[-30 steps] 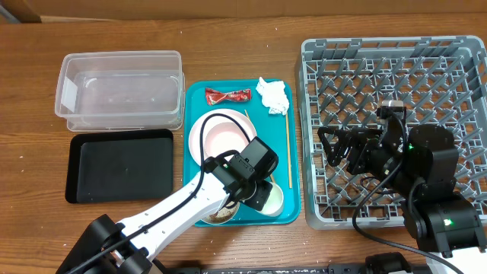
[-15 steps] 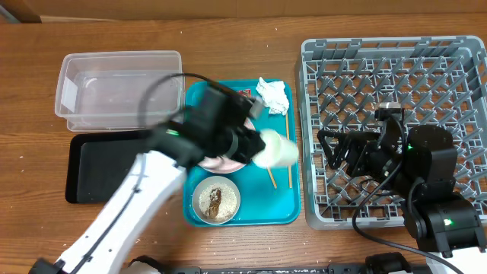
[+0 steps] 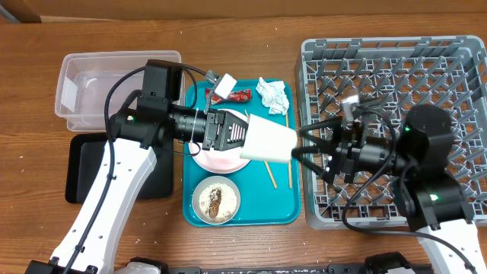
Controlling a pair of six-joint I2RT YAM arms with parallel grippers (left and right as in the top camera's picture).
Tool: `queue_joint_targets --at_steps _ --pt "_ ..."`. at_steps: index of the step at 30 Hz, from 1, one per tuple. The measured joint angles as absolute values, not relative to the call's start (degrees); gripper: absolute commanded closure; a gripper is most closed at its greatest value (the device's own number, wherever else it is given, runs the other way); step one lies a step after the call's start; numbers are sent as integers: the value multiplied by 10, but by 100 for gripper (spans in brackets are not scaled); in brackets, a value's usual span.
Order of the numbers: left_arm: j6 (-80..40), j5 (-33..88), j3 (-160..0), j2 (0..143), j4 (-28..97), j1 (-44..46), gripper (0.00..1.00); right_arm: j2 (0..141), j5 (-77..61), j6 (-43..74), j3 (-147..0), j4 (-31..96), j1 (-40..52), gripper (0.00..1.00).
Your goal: Sort waste into correct bins and load items into the dishwasher
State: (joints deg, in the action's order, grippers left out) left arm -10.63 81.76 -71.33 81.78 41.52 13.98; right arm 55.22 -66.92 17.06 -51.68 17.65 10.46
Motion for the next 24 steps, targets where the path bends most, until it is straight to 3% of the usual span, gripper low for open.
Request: queue_joint_targets --at_steps 13,22,24 --pt "-103 864 -713 818 405 111 96 561 -732 173 -517 142 132 22" --pt "-103 837 -713 818 402 170 96 561 -646 229 -517 109 194 21" --pt "-103 831 -713 818 403 175 96 560 -625 234 -517 103 201 27"
